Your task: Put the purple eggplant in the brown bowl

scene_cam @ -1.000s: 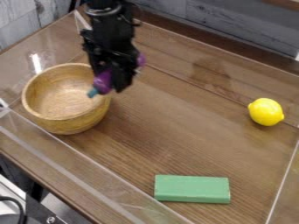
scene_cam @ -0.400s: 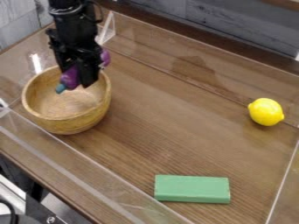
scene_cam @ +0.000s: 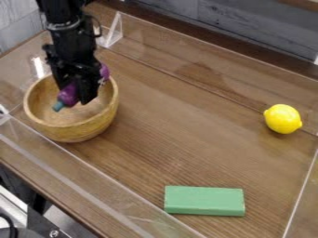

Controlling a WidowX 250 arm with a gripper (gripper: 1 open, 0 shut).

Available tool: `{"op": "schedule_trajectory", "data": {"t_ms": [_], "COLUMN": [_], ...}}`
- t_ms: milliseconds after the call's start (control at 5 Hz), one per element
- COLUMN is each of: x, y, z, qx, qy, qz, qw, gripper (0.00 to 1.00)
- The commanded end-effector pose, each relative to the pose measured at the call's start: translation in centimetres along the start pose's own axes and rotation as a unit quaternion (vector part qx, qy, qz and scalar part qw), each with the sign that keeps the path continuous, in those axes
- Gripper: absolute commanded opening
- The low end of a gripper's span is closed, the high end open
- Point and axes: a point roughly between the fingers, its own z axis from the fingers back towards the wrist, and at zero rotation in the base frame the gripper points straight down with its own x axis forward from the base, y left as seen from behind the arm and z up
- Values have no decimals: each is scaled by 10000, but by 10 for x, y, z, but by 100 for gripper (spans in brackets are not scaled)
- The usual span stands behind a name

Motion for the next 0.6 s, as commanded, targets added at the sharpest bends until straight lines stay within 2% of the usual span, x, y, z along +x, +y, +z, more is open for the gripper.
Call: {"op": "schedule_trajectory", "data": {"t_ms": [0,400], "x": [1,0], "y": [8,9], "z": [1,-6], "qx": [95,55], "qy": [-87,2], "qz": [56,95], "qw": [9999,9999], "gripper": [0,0]}}
